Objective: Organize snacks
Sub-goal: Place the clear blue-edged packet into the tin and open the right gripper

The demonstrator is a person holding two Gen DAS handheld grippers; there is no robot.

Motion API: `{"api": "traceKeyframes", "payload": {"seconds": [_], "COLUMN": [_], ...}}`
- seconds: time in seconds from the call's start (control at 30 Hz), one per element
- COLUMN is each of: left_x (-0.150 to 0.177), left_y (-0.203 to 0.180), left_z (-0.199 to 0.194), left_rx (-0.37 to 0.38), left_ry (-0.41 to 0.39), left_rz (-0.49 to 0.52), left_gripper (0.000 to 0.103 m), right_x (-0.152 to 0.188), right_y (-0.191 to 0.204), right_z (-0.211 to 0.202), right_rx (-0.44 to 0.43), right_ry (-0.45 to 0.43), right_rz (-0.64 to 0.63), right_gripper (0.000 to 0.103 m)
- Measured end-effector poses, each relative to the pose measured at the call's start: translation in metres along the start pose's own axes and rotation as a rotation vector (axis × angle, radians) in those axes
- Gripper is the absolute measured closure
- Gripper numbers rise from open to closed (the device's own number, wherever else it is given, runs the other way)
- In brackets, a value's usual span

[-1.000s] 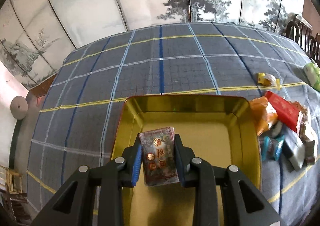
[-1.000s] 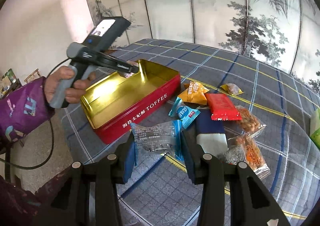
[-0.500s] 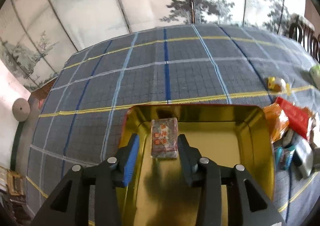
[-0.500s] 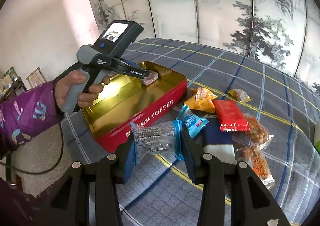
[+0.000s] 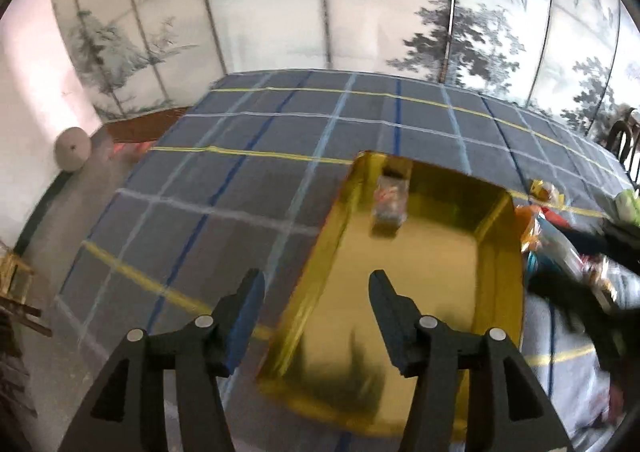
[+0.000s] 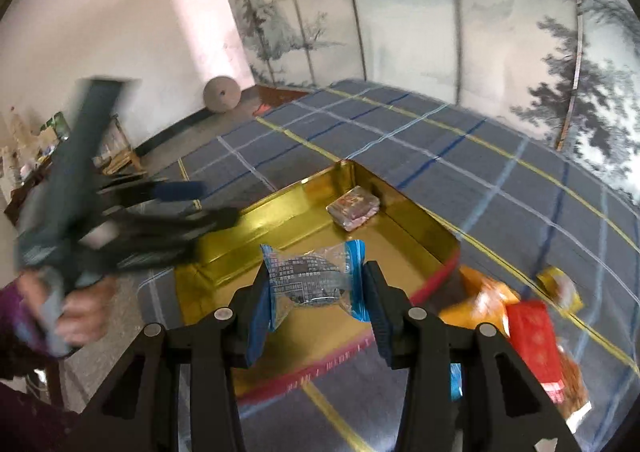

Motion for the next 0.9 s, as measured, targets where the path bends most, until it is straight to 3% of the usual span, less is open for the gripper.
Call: {"api": "traceKeyframes", "payload": {"seconds": [0.33,0.4,0.43,0.53,0.7,0.8,0.9], "left_x": [0.042,0.043,0.044,0.045,0.045,0.043,0.042], "left_y": [0.01,0.008,0.007,0.003,-0.006,-0.007,-0.012], "left_z": [-0.009,-0.009,-0.01,-0.013,-0.024,-0.032,-0.037], "left_rx": [0.024,0.033,0.036,0.049,0.04,0.055,0.073], "left_ry": [0.049,0.054,0.056,0.055,0.027,0.007,-0.007], "left_rz": [0.024,0.022,0.021,0.028,0.062,0.058,0.061], "left_gripper": [0.045,0.045,0.045,0.045,0.045,0.045,0.045], "right_x": [-0.012,-0.015,-0.016,-0.022,-0.014,0.002,0.022], "right_y": [-0.028,-0.031,-0.032,-0.037,-0.048,-0.063,-0.084], "right_z": [0.066,0.072,0.072,0.063,0.011,-0.015,-0.023], "right_rx": [0.024,0.034,0.037,0.046,0.086,0.139,0.182], "right_ry": [0.093,0.092,0.087,0.028,-0.041,0.031,0.162], "right_rz": [0.026,0.04,0.046,0.081,0.089,0.04,0.007], "right_gripper": [0.059,0.056,0.048,0.038,0.038,0.038,0.038]}}
Point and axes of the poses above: each gripper's, at about its wrist camera, not at the fingertips, and z roughly the way its jaws point, y to its left, x to its underside, the point moved 4 cm from there along z, roughly the way its jaws point, and after that the axes turned 13 degrees about -x, right-handed, at the moved point
